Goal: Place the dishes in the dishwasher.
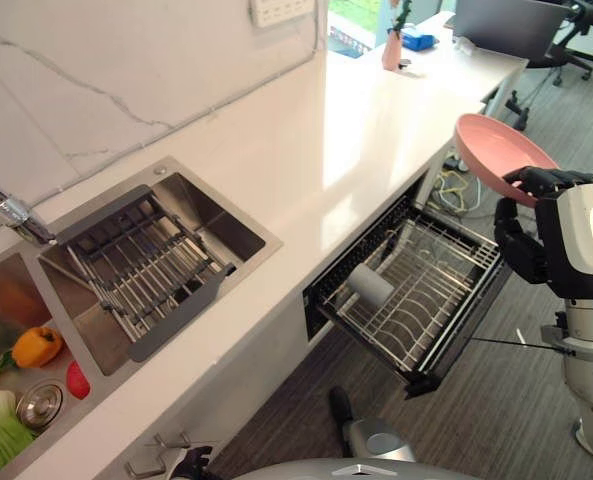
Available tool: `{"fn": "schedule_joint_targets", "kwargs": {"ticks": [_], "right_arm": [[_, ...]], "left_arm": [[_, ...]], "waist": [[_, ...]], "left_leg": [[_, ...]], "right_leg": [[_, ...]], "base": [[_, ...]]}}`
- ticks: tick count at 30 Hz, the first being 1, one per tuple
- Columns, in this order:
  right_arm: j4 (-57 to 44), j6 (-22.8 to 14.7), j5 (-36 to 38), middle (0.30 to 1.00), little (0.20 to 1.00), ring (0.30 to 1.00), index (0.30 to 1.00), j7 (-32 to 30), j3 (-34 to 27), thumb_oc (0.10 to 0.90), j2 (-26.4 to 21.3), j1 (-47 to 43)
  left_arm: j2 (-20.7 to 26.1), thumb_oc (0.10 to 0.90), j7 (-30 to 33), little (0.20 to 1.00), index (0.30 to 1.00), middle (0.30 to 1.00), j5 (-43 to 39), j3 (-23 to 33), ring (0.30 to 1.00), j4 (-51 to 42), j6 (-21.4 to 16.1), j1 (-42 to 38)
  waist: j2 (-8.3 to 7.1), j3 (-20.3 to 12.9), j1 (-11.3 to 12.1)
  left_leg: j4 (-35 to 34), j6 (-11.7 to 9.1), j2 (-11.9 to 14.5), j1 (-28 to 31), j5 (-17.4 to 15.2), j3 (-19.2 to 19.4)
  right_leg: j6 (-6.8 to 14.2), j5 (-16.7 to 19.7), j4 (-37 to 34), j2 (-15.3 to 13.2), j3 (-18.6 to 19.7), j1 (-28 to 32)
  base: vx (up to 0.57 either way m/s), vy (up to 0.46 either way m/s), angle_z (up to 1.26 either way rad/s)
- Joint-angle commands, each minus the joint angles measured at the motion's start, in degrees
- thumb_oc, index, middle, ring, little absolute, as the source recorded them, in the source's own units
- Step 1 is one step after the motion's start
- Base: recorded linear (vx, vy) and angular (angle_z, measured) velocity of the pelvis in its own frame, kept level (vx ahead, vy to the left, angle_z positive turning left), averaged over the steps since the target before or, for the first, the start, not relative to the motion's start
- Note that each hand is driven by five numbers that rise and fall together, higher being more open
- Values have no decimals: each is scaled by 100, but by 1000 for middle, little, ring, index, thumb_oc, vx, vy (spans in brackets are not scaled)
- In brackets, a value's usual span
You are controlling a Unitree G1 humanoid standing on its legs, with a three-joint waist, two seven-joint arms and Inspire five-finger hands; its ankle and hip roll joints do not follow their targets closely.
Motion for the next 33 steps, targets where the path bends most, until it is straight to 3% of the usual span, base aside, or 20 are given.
{"fn": "schedule_joint_targets", "kwargs": {"ticks": [1,7,8,13,14,18,27,28,29,33], "right_arm": [[-83,-177,263,300,300,300,300,-111,251,400,-121,-528],[55,-165,230,300,300,300,300,-80,358,400,-137,-513],[826,-46,-46,300,300,300,300,53,916,400,-253,-508],[867,-52,-50,300,300,300,300,27,953,400,-258,-553],[1950,160,-226,300,300,300,300,185,1665,400,-340,-804],[2919,245,-152,300,300,300,300,141,2308,400,-336,-1437],[4034,333,138,312,312,312,312,294,2793,408,-324,-1927],[4049,329,198,531,531,531,531,283,2767,554,-307,-1926],[4049,326,281,900,900,900,900,277,2705,800,-287,-1905],[3818,342,502,900,900,900,900,232,2399,800,-275,-1784]], "left_arm": [[167,800,51,900,900,900,91,-170,900,-81,-417,-631],[174,800,44,900,900,900,102,-206,900,-111,-412,-659],[179,800,23,900,900,900,195,-419,900,-182,-407,-780],[183,800,22,900,900,900,195,-399,900,-181,-407,-784],[210,800,85,900,900,900,297,-596,900,-58,-329,-940],[220,800,154,900,900,900,292,-594,900,38,-298,-1060],[148,800,105,900,900,900,171,-766,900,27,-306,-1194],[141,800,105,900,900,900,153,-781,900,22,-315,-1209],[130,800,108,900,900,900,140,-793,900,21,-311,-1222],[130,800,98,900,900,900,102,-771,900,-27,-303,-1219]], "waist": [[-255,-111,75],[-272,-78,109],[-327,212,347],[-334,209,315],[-327,570,688],[-335,824,781],[-227,909,898],[-221,902,899],[-216,882,905],[-198,789,888]], "left_leg": [[186,-111,-48,-195,-35,-307],[189,-118,-50,-238,-20,-303],[278,-164,-19,-406,24,-480],[289,-164,-19,-427,27,-496],[455,-219,18,-632,56,-711],[638,-277,60,-805,107,-848],[752,-374,127,-961,199,-1085],[759,-384,130,-976,211,-1104],[755,-389,130,-988,216,-1121],[728,-409,150,-967,238,-1154]], "right_leg": [[589,-621,459,-612,355,188],[590,-602,463,-623,344,149],[556,-609,495,-685,115,142],[554,-605,491,-689,100,135],[498,-654,581,-750,-153,136],[454,-654,662,-804,-383,120],[386,-775,739,-843,-725,205],[378,-777,735,-842,-761,218],[375,-780,714,-838,-792,233],[361,-810,642,-817,-870,311]], "base": [[-137,38,13],[-55,-5,-16],[-165,-63,4],[-75,-32,36],[-256,-121,17],[-132,-74,21],[-25,-38,29],[1,-47,8],[12,-36,11],[31,-24,13]]}}
